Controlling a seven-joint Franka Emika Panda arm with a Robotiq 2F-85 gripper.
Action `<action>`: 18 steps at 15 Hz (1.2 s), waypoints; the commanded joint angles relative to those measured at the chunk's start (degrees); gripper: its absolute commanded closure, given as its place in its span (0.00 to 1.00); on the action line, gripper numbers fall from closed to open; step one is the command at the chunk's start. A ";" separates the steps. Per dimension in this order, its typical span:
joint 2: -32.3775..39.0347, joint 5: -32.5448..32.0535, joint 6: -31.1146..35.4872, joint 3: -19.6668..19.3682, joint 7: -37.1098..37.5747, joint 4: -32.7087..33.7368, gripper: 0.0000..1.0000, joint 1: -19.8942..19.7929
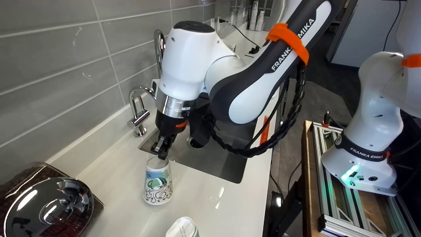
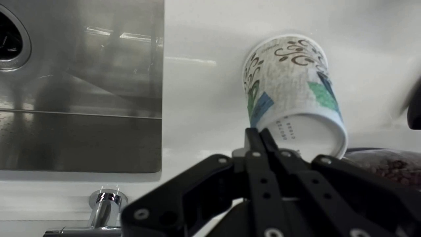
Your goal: Stack the cups
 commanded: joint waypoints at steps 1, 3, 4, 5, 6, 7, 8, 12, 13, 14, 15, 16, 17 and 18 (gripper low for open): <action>-3.70 -3.63 -1.65 -1.03 1.71 -1.81 0.99 1.54; -6.75 -5.40 -1.86 -1.07 2.42 -3.64 0.99 1.66; -8.12 -6.35 -2.02 -0.91 2.72 -4.31 0.99 1.58; -9.68 -7.20 -2.01 -0.49 2.67 -5.19 0.99 1.30; -11.16 -8.45 -2.23 -0.18 3.04 -5.90 0.99 1.11; -12.50 -9.51 -2.51 0.28 3.42 -6.49 0.99 0.82; -13.84 -10.52 -2.62 -0.66 3.91 -7.30 0.99 1.98; -18.55 -12.38 -4.07 0.57 4.71 -9.56 0.99 2.30; -19.68 -11.83 -4.76 4.22 3.71 -9.94 0.99 -0.69; -20.61 -11.97 -5.38 5.15 3.47 -10.19 0.99 -1.06; -21.42 -10.90 -6.07 6.43 2.20 -10.39 0.99 -1.47; -22.01 -9.93 -6.77 7.62 1.00 -10.40 0.99 -1.74; -22.56 -9.30 -7.43 8.76 0.08 -10.35 0.99 -1.88; -23.07 -8.32 -8.11 9.83 -1.25 -10.30 0.99 -1.86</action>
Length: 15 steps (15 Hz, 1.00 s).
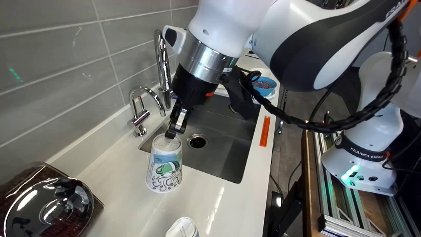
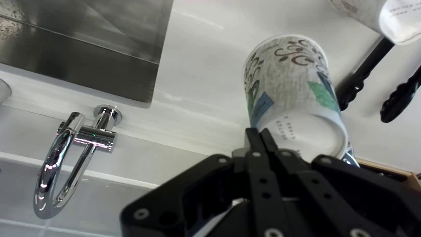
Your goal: Stack the cups
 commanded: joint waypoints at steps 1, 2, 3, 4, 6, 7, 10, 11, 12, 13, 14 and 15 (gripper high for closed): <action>-3.30 2.21 -3.53 4.42 -3.84 -1.36 0.99 -1.36; -3.64 2.66 -4.28 5.29 -4.95 -1.25 0.99 -1.22; -3.73 2.93 -5.03 6.11 -6.08 -0.93 0.99 -1.10; -3.96 2.87 -5.88 6.88 -6.72 -0.75 0.99 -1.05; -3.53 3.29 -7.21 8.13 -8.73 0.02 0.99 -0.84; -3.39 3.81 -7.57 8.62 -10.00 0.22 0.99 -0.64; -2.58 3.63 -8.20 9.94 -12.27 1.21 0.99 -0.55; -2.08 4.45 -7.73 10.06 -13.98 1.64 0.99 -0.36; -1.81 4.12 -7.29 10.24 -14.78 1.87 0.99 -0.47; -1.32 4.80 -7.07 10.25 -16.23 2.26 0.99 -0.40; -0.94 5.23 -7.04 10.27 -17.19 2.57 0.99 -0.40; -0.52 5.58 -7.20 10.26 -17.91 2.96 0.99 -0.47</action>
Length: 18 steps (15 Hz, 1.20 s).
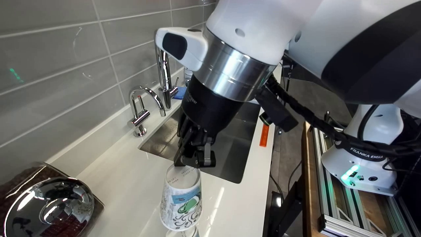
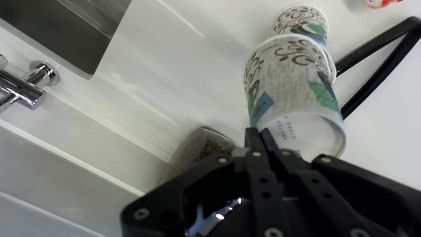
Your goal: Stack the cups
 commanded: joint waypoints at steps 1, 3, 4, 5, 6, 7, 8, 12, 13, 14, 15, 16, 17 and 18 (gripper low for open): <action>2.09 3.07 -1.20 0.36 -5.09 2.00 0.99 -0.10; 3.33 4.72 -1.33 0.35 -7.33 2.89 0.99 0.11; 3.84 5.30 -1.47 0.36 -8.17 3.25 0.99 0.14; 4.39 6.23 -1.52 0.35 -9.35 3.61 0.99 0.22; 5.03 6.42 -1.81 0.37 -9.82 4.06 0.99 0.20; 5.71 6.72 -2.05 0.39 -10.56 4.61 0.99 0.24; 6.31 7.00 -2.22 0.43 -11.20 5.12 0.99 0.30; 8.66 6.45 -3.01 0.57 -12.17 6.96 0.99 0.49; 9.16 6.26 -3.31 0.55 -12.18 7.40 0.99 0.55; 9.63 6.08 -3.83 0.54 -12.25 7.88 0.99 0.64; 10.03 5.95 -4.31 0.54 -12.35 8.28 0.99 0.70; 10.37 5.44 -4.83 0.47 -12.03 8.64 0.99 0.76; 10.71 5.64 -5.10 0.45 -12.25 8.99 0.99 0.76; 10.95 5.47 -5.37 0.40 -12.09 9.24 0.99 0.80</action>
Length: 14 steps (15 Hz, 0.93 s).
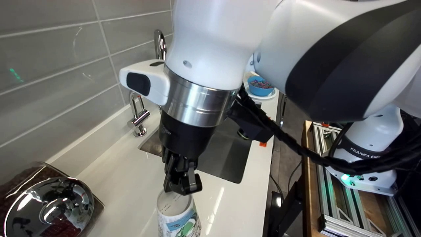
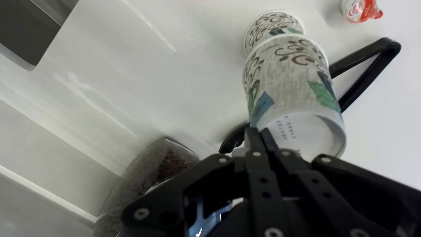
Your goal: Stack the cups
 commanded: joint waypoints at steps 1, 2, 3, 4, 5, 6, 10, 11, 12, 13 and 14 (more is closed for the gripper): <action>1.83 0.10 -3.07 0.10 -0.79 2.35 0.99 0.32; 2.08 -0.01 -3.28 0.06 -0.69 2.61 0.99 0.34; 2.27 -0.06 -3.37 0.04 -0.63 2.76 0.99 0.38; 2.48 -0.08 -3.54 0.04 -0.62 2.99 0.99 0.43; 2.64 -0.10 -3.70 0.03 -0.62 3.20 0.99 0.46; 2.80 -0.08 -3.74 0.03 -0.61 3.37 0.98 0.49; 3.37 -0.04 -3.75 0.00 -0.56 3.60 0.68 0.58; 3.42 -0.06 -3.74 -0.03 -0.47 3.63 0.62 0.58; 3.45 0.07 -3.71 -0.02 -0.57 3.66 0.54 0.57; 3.43 0.07 -3.67 -0.03 -0.54 3.65 0.47 0.59; 3.41 0.18 -3.62 -0.01 -0.61 3.65 0.40 0.58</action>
